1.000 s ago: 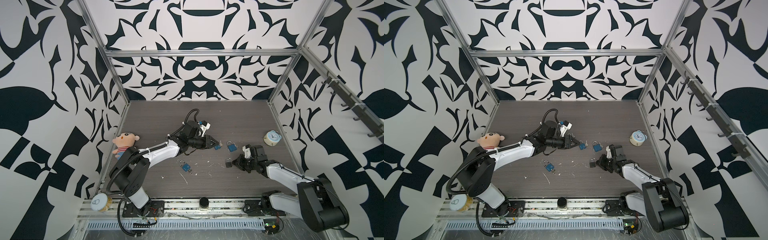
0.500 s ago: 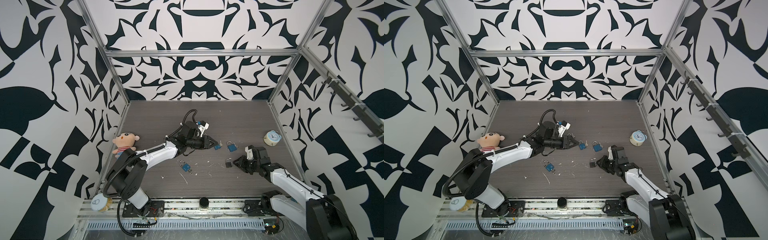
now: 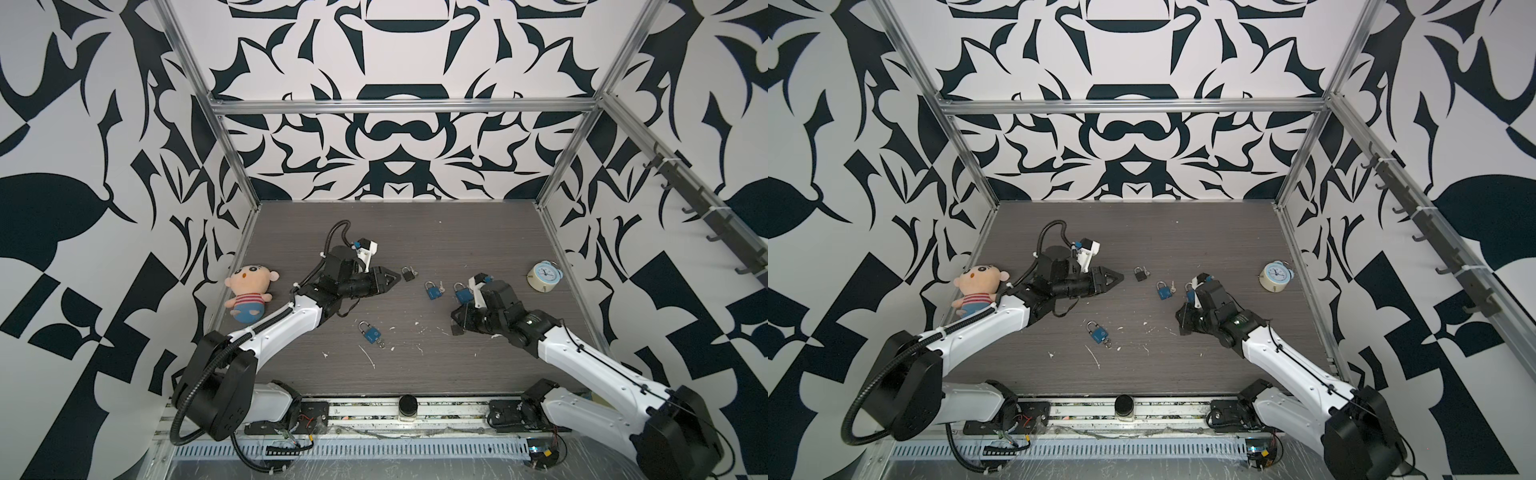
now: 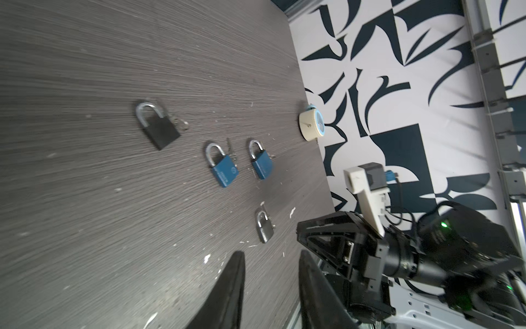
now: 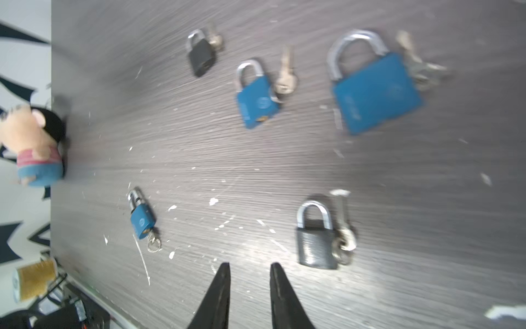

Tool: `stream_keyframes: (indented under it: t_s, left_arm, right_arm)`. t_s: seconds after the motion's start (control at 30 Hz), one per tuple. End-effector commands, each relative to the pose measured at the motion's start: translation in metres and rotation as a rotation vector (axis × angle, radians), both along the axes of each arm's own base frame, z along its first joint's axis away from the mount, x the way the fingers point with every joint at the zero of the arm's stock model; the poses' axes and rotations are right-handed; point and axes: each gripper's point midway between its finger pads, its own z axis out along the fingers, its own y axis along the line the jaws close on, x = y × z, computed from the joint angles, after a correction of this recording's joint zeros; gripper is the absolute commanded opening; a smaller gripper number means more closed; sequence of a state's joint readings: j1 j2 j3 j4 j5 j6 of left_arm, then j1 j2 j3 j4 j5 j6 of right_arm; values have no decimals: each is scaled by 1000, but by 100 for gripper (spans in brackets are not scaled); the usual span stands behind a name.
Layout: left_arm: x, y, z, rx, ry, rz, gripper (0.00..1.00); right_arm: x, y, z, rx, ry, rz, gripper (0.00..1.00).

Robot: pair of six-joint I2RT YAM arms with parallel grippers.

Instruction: Lock with the key

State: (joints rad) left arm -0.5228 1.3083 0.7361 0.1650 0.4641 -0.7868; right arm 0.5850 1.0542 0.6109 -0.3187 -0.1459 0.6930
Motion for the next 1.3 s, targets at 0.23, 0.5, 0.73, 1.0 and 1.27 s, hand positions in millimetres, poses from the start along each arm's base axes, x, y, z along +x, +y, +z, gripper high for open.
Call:
stream_keyframes:
  t_s: [0.23, 0.5, 0.73, 1.0, 1.27]
  left_arm:
    - [-23, 88, -18, 78, 47, 246, 49]
    - [-47, 136, -33, 84, 93, 366, 57]
    - [-48, 148, -36, 59, 125, 387, 57]
    - [-45, 152, -37, 53, 134, 385, 57]
    - [-43, 154, -39, 53, 139, 391, 57]
  right_arm:
    - [14, 91, 22, -250, -190, 298, 27]
    - [4, 154, 0, -344, -213, 468, 35]
    - [-5, 188, -22, -434, -227, 576, 60]
    - [-13, 210, -45, -479, -203, 649, 60]
    - [-23, 223, -58, -474, -163, 703, 59]
